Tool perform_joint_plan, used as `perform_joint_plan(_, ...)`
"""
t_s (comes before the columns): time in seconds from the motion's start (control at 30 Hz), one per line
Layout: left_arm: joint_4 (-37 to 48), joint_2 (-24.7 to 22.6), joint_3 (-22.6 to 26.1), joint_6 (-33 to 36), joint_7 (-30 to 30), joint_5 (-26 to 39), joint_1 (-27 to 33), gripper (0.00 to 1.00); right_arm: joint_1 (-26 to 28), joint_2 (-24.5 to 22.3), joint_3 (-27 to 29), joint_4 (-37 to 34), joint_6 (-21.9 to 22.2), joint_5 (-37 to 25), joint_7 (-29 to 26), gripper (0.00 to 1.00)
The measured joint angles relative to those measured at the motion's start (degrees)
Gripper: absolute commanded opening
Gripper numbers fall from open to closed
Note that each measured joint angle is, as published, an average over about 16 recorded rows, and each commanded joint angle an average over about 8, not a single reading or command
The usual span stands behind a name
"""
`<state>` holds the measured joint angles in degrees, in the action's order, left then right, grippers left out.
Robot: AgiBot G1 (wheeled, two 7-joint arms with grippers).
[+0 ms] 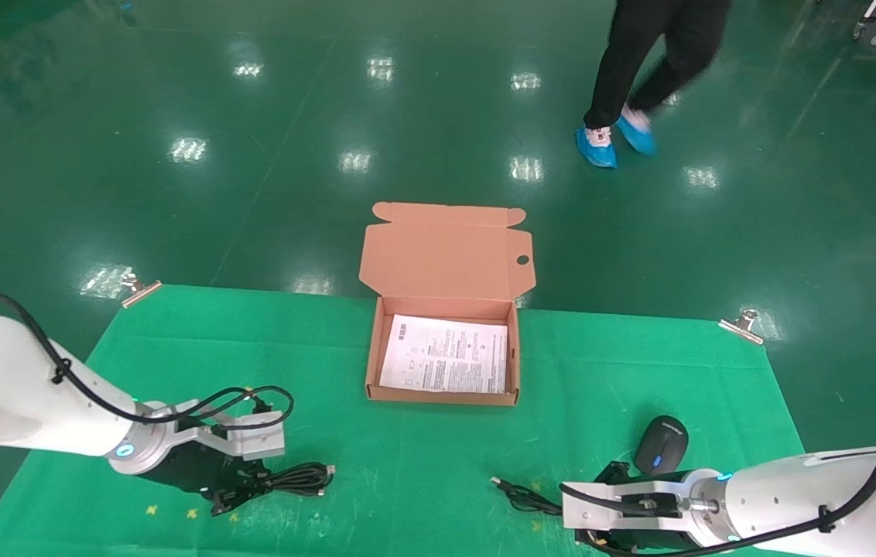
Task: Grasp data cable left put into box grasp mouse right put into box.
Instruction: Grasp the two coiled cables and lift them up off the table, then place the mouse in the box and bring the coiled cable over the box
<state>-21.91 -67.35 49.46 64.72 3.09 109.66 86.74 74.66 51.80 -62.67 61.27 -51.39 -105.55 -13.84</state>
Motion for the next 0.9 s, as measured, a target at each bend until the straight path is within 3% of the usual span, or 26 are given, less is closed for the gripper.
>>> perform_joint_plan(0.43, -3.44, 1.33, -0.5, -0.75, -0.82, -0.14, 1.35, 0.0, 1.81, -3.75, 1.96, 4.41, -0.09, 0.63, -3.4, 0.0)
perform_joint_plan(0.73, -17.0, 5.37, -2.19, -6.37, 0.1, 1.36, 3.84, 0.0, 7.44, -10.02, 7.15, 12.49, 2.69, 0.44, -8.87, 0.0)
perform_joint_plan(0.9, -25.72, 6.98, -3.13, -11.24, 2.75, 3.85, 4.65, 0.0, 12.02, -10.43, 9.95, 14.29, 5.18, 0.09, -8.85, 0.0)
